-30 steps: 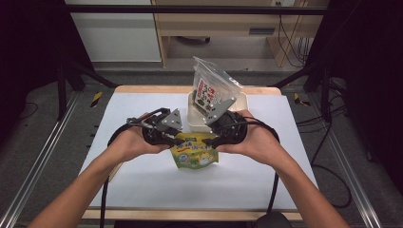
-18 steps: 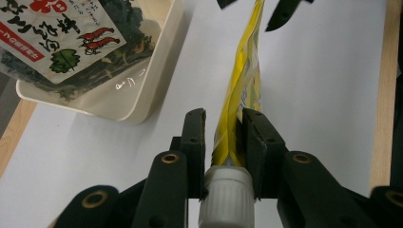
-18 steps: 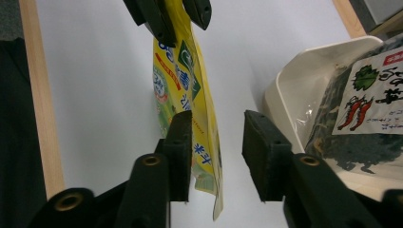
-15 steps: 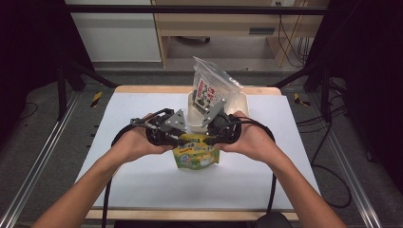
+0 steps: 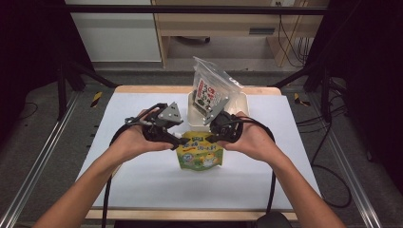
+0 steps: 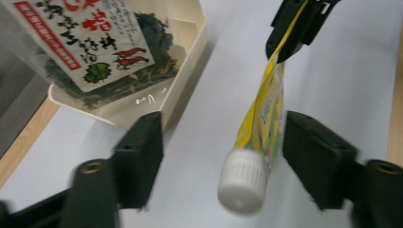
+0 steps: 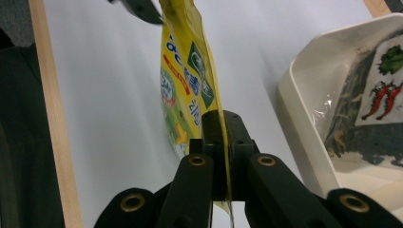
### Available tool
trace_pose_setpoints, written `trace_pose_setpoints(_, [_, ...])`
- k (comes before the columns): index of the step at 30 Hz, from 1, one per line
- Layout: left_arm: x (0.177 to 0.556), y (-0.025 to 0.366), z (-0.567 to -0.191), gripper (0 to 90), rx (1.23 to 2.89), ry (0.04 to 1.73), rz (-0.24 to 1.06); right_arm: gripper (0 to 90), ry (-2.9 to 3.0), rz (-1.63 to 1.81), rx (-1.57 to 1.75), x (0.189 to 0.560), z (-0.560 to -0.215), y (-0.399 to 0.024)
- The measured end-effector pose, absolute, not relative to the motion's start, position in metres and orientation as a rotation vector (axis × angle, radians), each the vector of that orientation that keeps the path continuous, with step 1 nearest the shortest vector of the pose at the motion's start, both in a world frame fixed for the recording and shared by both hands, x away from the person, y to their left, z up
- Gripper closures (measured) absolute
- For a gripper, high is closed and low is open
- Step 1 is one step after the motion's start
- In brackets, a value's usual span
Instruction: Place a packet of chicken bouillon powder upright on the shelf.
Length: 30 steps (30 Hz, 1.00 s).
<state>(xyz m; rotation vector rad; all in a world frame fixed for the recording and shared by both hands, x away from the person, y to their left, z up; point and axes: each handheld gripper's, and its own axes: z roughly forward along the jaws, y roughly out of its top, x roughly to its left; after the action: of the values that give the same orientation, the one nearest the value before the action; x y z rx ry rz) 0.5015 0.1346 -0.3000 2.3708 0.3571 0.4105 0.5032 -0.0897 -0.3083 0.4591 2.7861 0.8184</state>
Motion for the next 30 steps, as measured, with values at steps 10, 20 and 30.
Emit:
trace_pose_setpoints(10, [0.492, 0.156, -0.315, 11.8, 2.3, 0.494, 0.451, 90.0, 2.727, 0.855, 0.629, 0.498, -0.288, -0.13])
trace_pose_setpoints(20, [0.488, 0.166, -0.342, 8.6, 2.261, 0.563, 0.444, 90.0, 2.677, 0.855, 0.747, 0.496, -0.282, -0.157])
trace_pose_setpoints(30, [0.485, 0.177, -0.368, 7.5, 2.254, 0.643, 0.427, 90.0, 2.642, 0.845, 0.809, 0.49, -0.274, -0.177])
